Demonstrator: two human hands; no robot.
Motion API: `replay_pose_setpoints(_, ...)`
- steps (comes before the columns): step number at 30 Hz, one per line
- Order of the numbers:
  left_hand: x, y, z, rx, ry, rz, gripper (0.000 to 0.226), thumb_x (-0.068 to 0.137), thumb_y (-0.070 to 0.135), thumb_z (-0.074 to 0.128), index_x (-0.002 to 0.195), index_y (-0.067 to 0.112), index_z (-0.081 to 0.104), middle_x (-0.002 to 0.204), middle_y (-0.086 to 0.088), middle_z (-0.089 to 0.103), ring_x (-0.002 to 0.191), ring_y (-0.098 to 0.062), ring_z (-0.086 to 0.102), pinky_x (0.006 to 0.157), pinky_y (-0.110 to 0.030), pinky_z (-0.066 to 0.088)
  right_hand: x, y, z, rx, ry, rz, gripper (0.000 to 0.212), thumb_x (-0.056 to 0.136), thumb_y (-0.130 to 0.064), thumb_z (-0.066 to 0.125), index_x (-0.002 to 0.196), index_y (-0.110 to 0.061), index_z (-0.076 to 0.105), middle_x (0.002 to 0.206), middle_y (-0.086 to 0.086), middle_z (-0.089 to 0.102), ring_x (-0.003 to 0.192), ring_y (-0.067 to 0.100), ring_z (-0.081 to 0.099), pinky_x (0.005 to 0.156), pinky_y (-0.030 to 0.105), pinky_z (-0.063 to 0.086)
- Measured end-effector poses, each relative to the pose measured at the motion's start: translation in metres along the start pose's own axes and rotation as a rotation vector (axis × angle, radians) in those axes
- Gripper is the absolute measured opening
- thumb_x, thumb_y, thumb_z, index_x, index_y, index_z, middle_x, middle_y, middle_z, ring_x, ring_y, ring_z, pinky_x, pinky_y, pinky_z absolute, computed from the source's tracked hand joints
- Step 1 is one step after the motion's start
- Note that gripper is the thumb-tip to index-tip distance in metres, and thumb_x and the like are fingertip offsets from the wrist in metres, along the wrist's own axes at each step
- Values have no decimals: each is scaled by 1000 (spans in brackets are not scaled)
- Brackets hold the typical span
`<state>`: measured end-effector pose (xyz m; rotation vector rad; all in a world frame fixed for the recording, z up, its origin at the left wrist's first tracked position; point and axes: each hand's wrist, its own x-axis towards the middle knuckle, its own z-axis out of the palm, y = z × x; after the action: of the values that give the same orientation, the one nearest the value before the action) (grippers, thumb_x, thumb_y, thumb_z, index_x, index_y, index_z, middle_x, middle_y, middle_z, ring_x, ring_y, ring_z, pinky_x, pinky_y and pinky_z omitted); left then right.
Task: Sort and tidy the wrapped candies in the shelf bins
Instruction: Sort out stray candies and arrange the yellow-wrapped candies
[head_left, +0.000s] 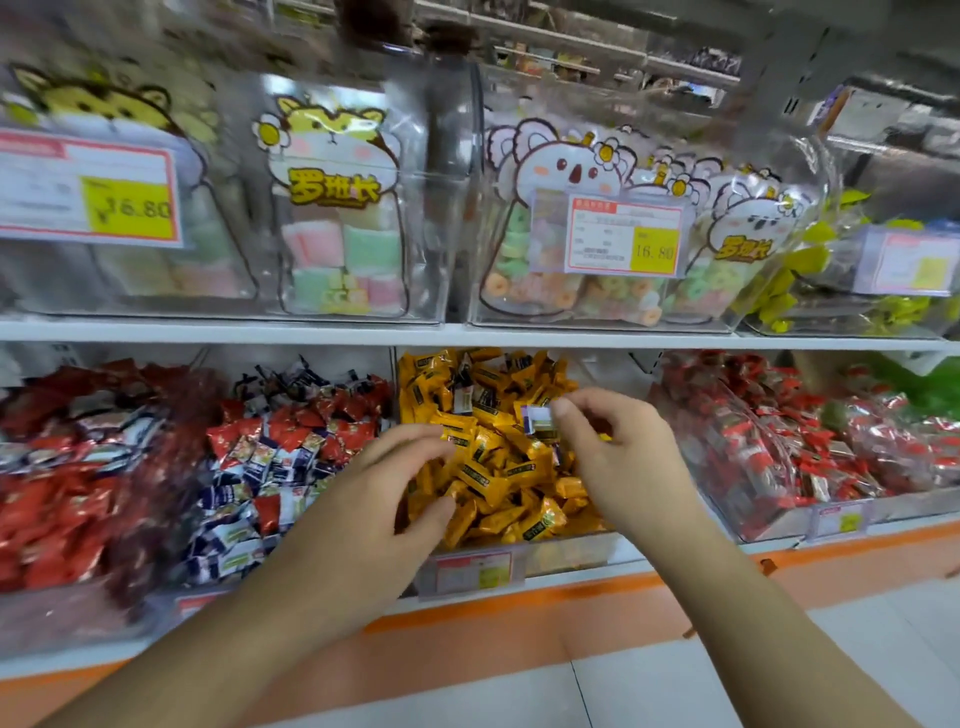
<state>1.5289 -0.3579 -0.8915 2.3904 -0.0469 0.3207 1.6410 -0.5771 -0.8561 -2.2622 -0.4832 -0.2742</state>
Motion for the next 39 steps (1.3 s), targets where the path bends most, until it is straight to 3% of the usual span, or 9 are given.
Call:
replay_pose_setpoints(3, -9, 2, -18, -79, 124, -80, 38, 95, 52, 60, 131, 49, 50, 126, 40, 46, 115, 29, 38, 90, 0, 33, -15, -35, 21, 111, -190, -11, 25, 103, -36, 58, 83, -30, 71, 76, -7, 65, 70, 10, 61, 65, 40, 56)
replay_pose_setpoints(7, -19, -3, -33, -274, 230, -200, 27, 90, 45, 72, 114, 41, 61, 102, 23, 65, 99, 6, 62, 81, -19, 54, -33, -61, 53, 73, -308, -80, 17, 104, -34, 59, 110, -32, 75, 97, -18, 65, 87, -3, 60, 70, 14, 44)
replay_pose_setpoints(11, -23, -11, -42, -287, 249, -253, 9, 88, 35, 79, 90, 36, 70, 87, 23, 69, 85, 4, 67, 69, -12, 51, -40, -74, 70, 207, -322, -10, 18, 100, -25, 67, 117, -31, 69, 87, -13, 66, 84, 1, 61, 69, 15, 49)
replay_pose_setpoints(15, -22, -22, -54, -203, 321, -310, 8, 91, 34, 77, 90, 37, 69, 89, 20, 70, 81, 3, 66, 63, -7, 49, -34, -62, 69, 173, -235, -26, 20, 103, -18, 58, 119, -26, 67, 90, -12, 68, 81, 0, 63, 65, 14, 49)
replay_pose_setpoints(19, -24, -26, -52, -42, 260, -288, 21, 96, 29, 69, 111, 43, 63, 106, 27, 56, 45, -3, 55, 49, -14, 46, -16, -29, 50, 56, -97, 39, 15, 104, -20, 55, 108, -30, 66, 90, -14, 69, 69, 2, 63, 54, 15, 48)
replay_pose_setpoints(24, -13, -16, -31, 38, 124, -74, 29, 100, 29, 62, 126, 41, 63, 129, 34, 53, 111, 20, 47, 89, 7, 26, 1, 20, 32, -212, -11, 81, 19, 97, -14, 60, 98, -32, 68, 91, -14, 71, 81, 9, 65, 60, 19, 41)
replay_pose_setpoints(29, 5, -12, 7, 130, -46, 47, 42, 104, 48, 46, 146, 44, 45, 151, 34, 30, 144, 9, 19, 122, -23, 17, 6, 40, 31, -359, -95, -19, 28, 93, -10, 65, 111, -27, 78, 107, -7, 75, 102, 19, 66, 80, 21, 42)
replay_pose_setpoints(35, 9, -22, 35, 306, -60, 61, 65, 97, 66, 21, 149, 34, 45, 153, 25, 30, 152, 0, 3, 126, -35, 12, 19, 53, 33, -420, -137, -98, 31, 91, -12, 67, 118, -24, 77, 119, -3, 71, 114, 22, 61, 98, 30, 47)
replay_pose_setpoints(39, 9, -21, 37, 280, -74, 33, 63, 97, 66, 24, 145, 33, 50, 150, 25, 34, 152, -1, 7, 125, -42, 20, 19, 56, 34, -386, -114, -57, 22, 89, -11, 68, 103, -24, 79, 110, -4, 70, 104, 18, 62, 88, 28, 52)
